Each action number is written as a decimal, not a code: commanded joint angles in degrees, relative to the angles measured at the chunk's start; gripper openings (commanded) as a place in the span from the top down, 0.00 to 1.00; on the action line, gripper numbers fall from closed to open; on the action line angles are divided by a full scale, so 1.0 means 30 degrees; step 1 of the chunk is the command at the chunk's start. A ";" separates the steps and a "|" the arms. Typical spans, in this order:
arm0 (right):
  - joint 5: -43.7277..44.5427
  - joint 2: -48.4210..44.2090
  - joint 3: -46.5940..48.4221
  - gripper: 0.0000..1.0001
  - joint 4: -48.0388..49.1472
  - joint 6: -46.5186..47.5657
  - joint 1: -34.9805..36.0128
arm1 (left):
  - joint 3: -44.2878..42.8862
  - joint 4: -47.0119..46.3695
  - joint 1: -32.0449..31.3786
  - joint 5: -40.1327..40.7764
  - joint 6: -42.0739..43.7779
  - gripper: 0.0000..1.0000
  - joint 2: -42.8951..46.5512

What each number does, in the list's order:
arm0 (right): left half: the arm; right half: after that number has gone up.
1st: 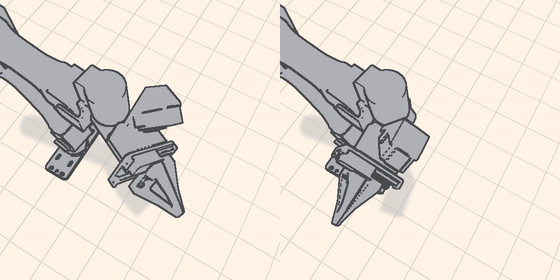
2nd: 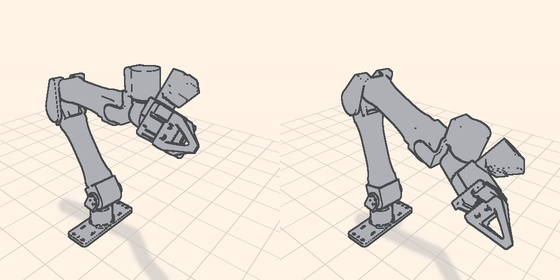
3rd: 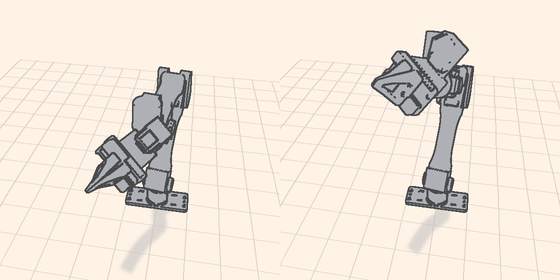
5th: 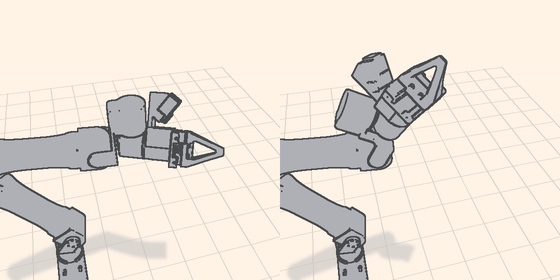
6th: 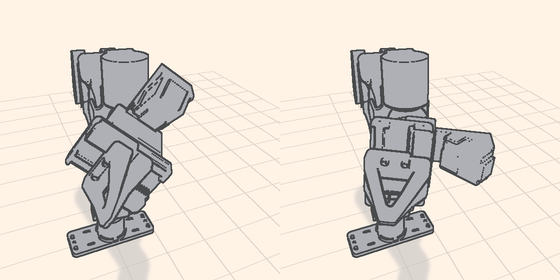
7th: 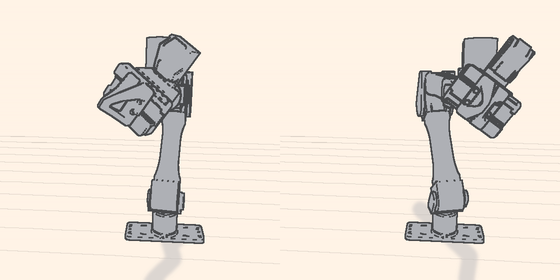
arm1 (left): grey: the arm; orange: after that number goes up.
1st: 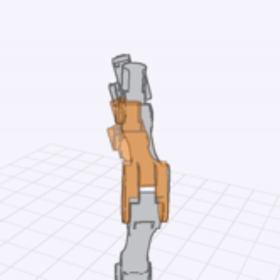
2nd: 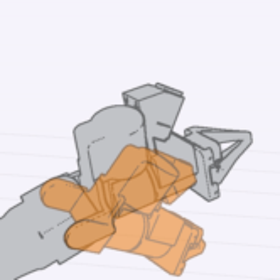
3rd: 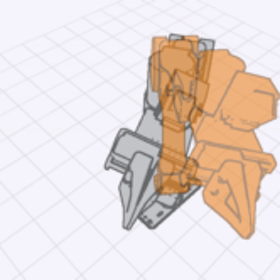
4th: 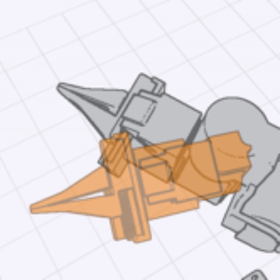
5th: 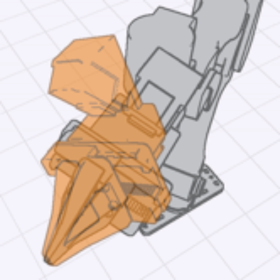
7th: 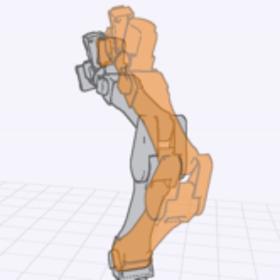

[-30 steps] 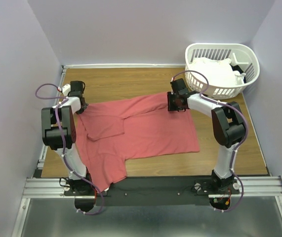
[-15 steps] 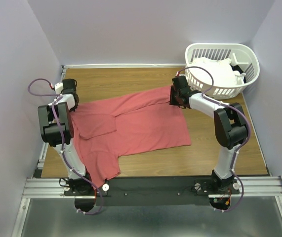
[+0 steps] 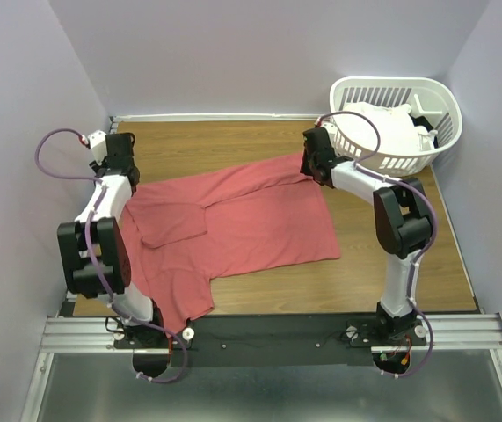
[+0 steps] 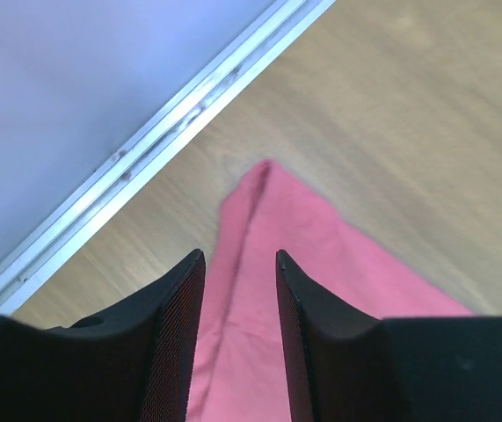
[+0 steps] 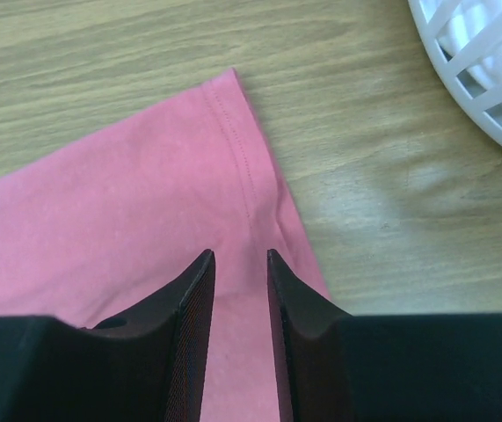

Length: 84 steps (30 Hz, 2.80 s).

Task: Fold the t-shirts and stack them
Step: Fold the tshirt

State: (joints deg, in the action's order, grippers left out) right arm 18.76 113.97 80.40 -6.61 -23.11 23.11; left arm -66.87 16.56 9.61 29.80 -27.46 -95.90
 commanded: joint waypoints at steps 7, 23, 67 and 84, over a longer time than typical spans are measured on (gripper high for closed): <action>0.0981 0.1736 0.0360 0.64 0.0505 -0.0879 -0.0263 | 0.3390 -0.1007 -0.3693 -0.0296 0.0248 0.52 0.5505; 0.1129 0.2584 -0.0550 0.64 0.0475 -0.1494 -0.0263 | 0.4654 -0.1681 -0.4754 -0.0558 0.0659 0.52 0.5950; 0.2593 0.1589 -0.0726 0.80 0.0329 0.2402 -0.0292 | -0.0764 -0.0099 -0.0274 -0.3313 0.0160 0.70 -0.4358; 0.3443 0.0183 -0.1956 0.89 0.0300 0.3310 -0.0439 | -0.1294 0.0487 0.0138 -0.2668 0.0395 0.70 -0.5651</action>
State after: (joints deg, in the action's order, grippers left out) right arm 26.13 117.27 76.07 -5.34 -14.44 22.52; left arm -70.81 15.79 8.84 20.34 -27.03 -110.69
